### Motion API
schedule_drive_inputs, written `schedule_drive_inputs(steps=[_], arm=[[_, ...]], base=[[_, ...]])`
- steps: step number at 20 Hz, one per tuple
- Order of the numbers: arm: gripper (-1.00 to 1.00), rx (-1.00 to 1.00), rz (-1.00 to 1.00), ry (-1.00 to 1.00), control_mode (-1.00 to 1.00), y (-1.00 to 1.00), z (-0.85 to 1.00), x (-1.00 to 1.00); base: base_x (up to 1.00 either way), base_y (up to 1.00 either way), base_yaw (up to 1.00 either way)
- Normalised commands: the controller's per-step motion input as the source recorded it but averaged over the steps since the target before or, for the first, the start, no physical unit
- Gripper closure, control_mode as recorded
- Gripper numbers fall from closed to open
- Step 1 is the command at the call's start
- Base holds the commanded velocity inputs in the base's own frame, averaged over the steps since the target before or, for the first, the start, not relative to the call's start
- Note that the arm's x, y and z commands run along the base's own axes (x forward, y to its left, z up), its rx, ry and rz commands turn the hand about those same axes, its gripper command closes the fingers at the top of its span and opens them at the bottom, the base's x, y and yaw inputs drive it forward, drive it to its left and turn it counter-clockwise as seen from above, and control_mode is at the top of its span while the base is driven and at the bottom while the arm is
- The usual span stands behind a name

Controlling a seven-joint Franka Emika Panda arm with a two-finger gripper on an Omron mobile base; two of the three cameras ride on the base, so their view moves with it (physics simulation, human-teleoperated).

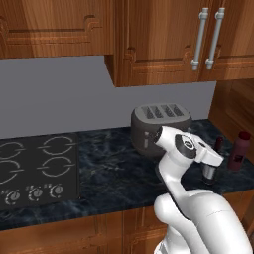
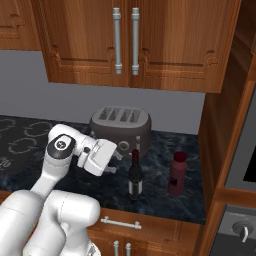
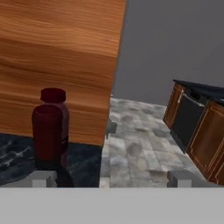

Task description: There is a wine glass and glass cup on the dining counter. Place the wine bottle next to the wine glass and the juice bottle next to the glass cup.

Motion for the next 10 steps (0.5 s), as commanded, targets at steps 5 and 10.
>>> schedule_drive_inputs(steps=[5,10], arm=[[-1.0,0.0,0.15,0.01,-1.0,-0.13,-0.12,0.21],[-1.0,0.0,0.15,0.0,-1.0,-0.18,-0.14,0.21]], base=[[0.0,0.0,0.0],[0.0,0.0,0.0]])
